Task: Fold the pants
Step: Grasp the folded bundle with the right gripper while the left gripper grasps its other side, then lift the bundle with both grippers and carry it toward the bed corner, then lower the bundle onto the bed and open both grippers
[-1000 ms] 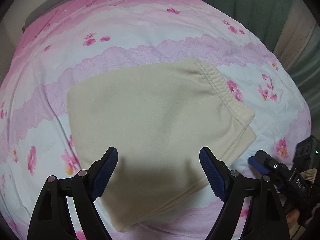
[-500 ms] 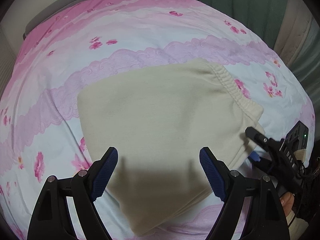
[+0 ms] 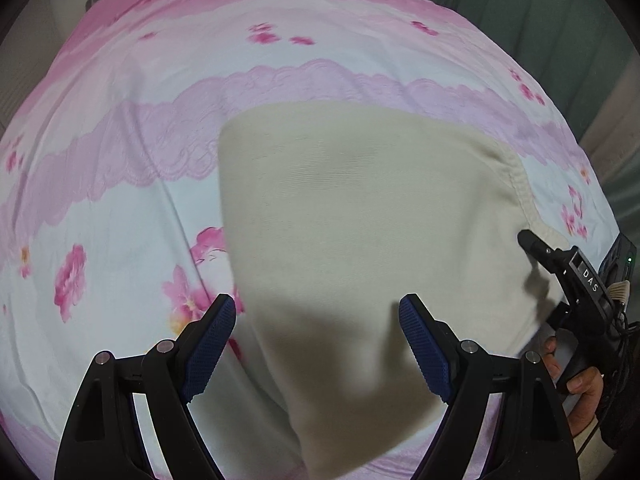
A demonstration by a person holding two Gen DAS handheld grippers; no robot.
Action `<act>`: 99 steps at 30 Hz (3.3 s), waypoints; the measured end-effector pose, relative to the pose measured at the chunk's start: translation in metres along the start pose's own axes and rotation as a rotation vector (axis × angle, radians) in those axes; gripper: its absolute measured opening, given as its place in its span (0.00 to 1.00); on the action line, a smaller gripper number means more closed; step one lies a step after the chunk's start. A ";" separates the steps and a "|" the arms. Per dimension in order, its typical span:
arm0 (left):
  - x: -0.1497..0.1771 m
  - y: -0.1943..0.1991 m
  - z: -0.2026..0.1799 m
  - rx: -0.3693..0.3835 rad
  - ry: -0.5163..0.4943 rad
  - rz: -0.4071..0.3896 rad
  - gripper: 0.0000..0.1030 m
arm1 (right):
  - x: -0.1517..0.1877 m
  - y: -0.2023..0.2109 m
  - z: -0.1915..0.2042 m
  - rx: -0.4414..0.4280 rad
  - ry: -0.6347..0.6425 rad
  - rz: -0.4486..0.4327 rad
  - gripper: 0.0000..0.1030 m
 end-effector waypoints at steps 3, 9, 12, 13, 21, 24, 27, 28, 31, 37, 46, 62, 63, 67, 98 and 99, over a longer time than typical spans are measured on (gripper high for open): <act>-0.005 -0.007 0.007 0.019 0.006 -0.001 0.81 | -0.002 -0.001 -0.001 0.041 0.026 0.024 0.74; -0.018 -0.017 0.017 0.116 0.036 -0.005 0.81 | 0.000 0.003 0.002 0.157 0.118 0.062 0.62; -0.027 -0.026 0.030 0.164 0.083 -0.001 0.82 | 0.001 0.004 0.003 0.205 0.160 0.067 0.61; -0.032 -0.030 0.034 0.193 0.103 -0.001 0.82 | 0.002 0.003 0.004 0.212 0.167 0.067 0.61; -0.063 -0.061 0.034 0.386 0.122 0.020 0.84 | -0.002 0.000 0.008 0.240 0.190 0.071 0.60; -0.074 -0.071 0.026 0.394 0.097 0.035 0.84 | -0.006 -0.011 0.020 0.259 0.196 0.069 0.60; -0.076 -0.078 0.022 0.389 0.108 0.047 0.84 | -0.007 -0.013 0.022 0.270 0.193 0.071 0.60; -0.076 -0.079 0.023 0.388 0.115 0.046 0.84 | -0.007 -0.014 0.022 0.274 0.193 0.072 0.60; -0.076 -0.075 0.021 0.383 0.142 0.048 0.71 | -0.008 -0.015 0.027 0.296 0.198 0.077 0.60; -0.076 -0.044 0.005 0.266 0.023 0.005 0.40 | -0.009 0.001 0.045 0.317 0.258 0.056 0.47; -0.060 0.028 -0.020 0.269 -0.053 -0.022 0.33 | -0.010 0.067 0.111 0.257 0.368 -0.018 0.39; 0.018 0.187 -0.021 0.150 0.034 -0.122 0.33 | 0.042 0.180 0.188 0.176 0.584 0.070 0.39; 0.024 0.196 -0.015 0.142 0.055 -0.133 0.33 | 0.047 0.181 0.193 0.166 0.601 0.076 0.39; 0.047 0.225 0.019 0.124 0.148 -0.164 0.33 | 0.068 0.187 0.224 0.107 0.677 0.093 0.39; 0.131 0.282 0.500 0.107 0.170 -0.099 0.33 | 0.442 0.035 0.473 0.082 0.631 0.298 0.39; 0.125 0.276 0.513 0.107 0.158 -0.095 0.33 | 0.447 0.024 0.478 0.082 0.620 0.302 0.39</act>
Point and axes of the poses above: each gripper's, at about its wrist camera, not at the fingertips, and y roughly against the way its jaws point, z to its left, x to its underside, the point moved 9 cm from there along -y, roughly the way its jaws point, and after that the axes turned 4 degrees about x, right-handed, at the moved point
